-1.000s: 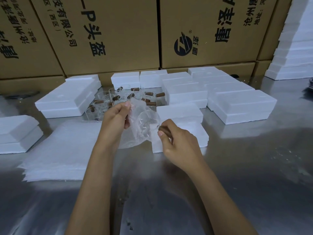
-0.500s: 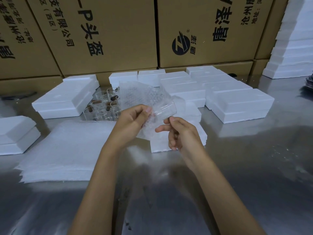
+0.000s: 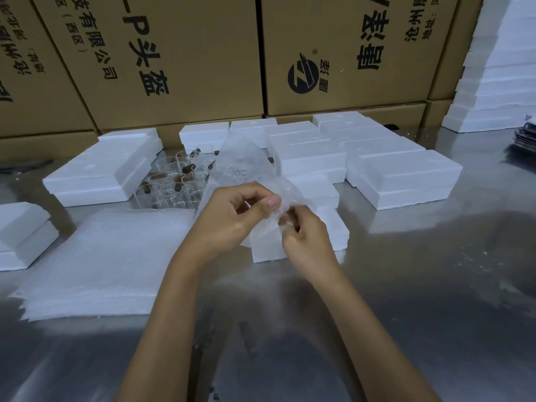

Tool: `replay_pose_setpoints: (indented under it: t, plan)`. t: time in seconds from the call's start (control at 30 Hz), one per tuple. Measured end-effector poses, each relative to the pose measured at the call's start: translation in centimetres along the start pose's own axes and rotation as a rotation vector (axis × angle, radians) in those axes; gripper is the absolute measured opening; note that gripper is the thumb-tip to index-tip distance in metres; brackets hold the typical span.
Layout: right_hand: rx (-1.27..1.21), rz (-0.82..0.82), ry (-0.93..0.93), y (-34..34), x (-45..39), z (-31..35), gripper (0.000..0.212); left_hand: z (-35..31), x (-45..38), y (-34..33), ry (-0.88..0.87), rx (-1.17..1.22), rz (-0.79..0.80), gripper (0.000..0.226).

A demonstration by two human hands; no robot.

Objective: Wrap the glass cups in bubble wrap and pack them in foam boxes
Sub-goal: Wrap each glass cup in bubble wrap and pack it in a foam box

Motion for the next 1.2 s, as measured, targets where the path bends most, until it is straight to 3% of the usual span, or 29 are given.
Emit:
replay_pose_setpoints:
  t: [0.1, 0.2, 0.23, 0.3, 0.37, 0.4, 0.43, 0.53, 0.6, 0.8, 0.87, 0.97, 1.0, 1.1, 1.2]
  plan:
    - [-0.377, 0.019, -0.222, -0.3, -0.1, -0.5, 0.009, 0.3, 0.2, -1.6, 0.084, 0.037, 0.150, 0.020]
    - [-0.585, 0.175, -0.302, -1.3, -0.4, 0.0, 0.019, 1.0, 0.6, -2.9, 0.140, 0.062, 0.273, 0.020]
    - [-0.676, 0.158, -0.316, -1.2, -0.3, -0.1, 0.027, 1.0, 0.5, -2.8, 0.141, 0.096, 0.268, 0.020]
    - [-0.886, 0.084, -0.358, -1.1, 0.1, -0.7, 0.037, 1.4, 0.0, -0.4, 0.133, 0.185, 0.035, 0.015]
    - [-0.958, 0.100, -0.374, -1.2, 0.5, -1.3, 0.041, 1.9, 0.3, 3.9, 0.071, 0.164, -0.406, 0.010]
    - [-0.931, 0.122, -0.365, -1.3, 0.4, -1.5, 0.042, 2.0, 0.6, 5.2, 0.048, 0.096, -0.550, 0.021]
    - [-0.896, 0.140, -0.360, -1.4, 0.5, -1.6, 0.043, 2.3, 0.6, 5.5, 0.048, 0.040, -0.587, 0.037]
    - [-0.797, 0.158, -0.306, -1.5, 0.5, -1.0, 0.030, 3.9, -0.5, 3.5, 0.192, 0.059, -0.361, 0.073]
    - [-0.764, 0.133, -0.264, -1.4, 0.6, -0.5, 0.020, 4.9, -0.9, 1.8, 0.269, 0.086, -0.237, 0.078]
    - [-0.734, 0.112, -0.233, -0.9, 0.6, 0.0, 0.026, 5.2, -1.6, -1.0, 0.326, 0.416, -0.043, 0.101]
    - [-0.709, 0.169, -0.213, -1.5, 0.8, 0.6, 0.020, 4.4, -1.5, -1.5, 0.300, 0.559, 0.035, 0.102]
    - [-0.716, 0.147, -0.216, -1.9, 1.2, 0.8, 0.055, 3.8, -1.4, -1.8, 0.297, 0.623, 0.069, 0.102]
    - [-0.717, 0.119, -0.233, -1.8, 1.4, 0.8, 0.057, 3.7, -1.4, -1.9, 0.290, 0.622, 0.075, 0.098]
    - [-0.708, 0.069, -0.268, -2.0, 1.4, 0.4, 0.052, 3.9, -1.5, -1.8, 0.280, 0.589, 0.059, 0.082]
    - [-0.670, -0.019, -0.237, -1.3, 1.1, -0.6, 0.027, 3.9, -1.5, -1.3, 0.285, 0.573, -0.001, 0.070]
Point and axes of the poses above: each hand's wrist, its own x-axis away from the middle knuckle, its own y-axis out of the back of the hand, z = x × y, the point moved 8 cm from there along -x, towards the middle knuckle, and after that the axes turned 11 degrees about y, right-handed, at the moved point
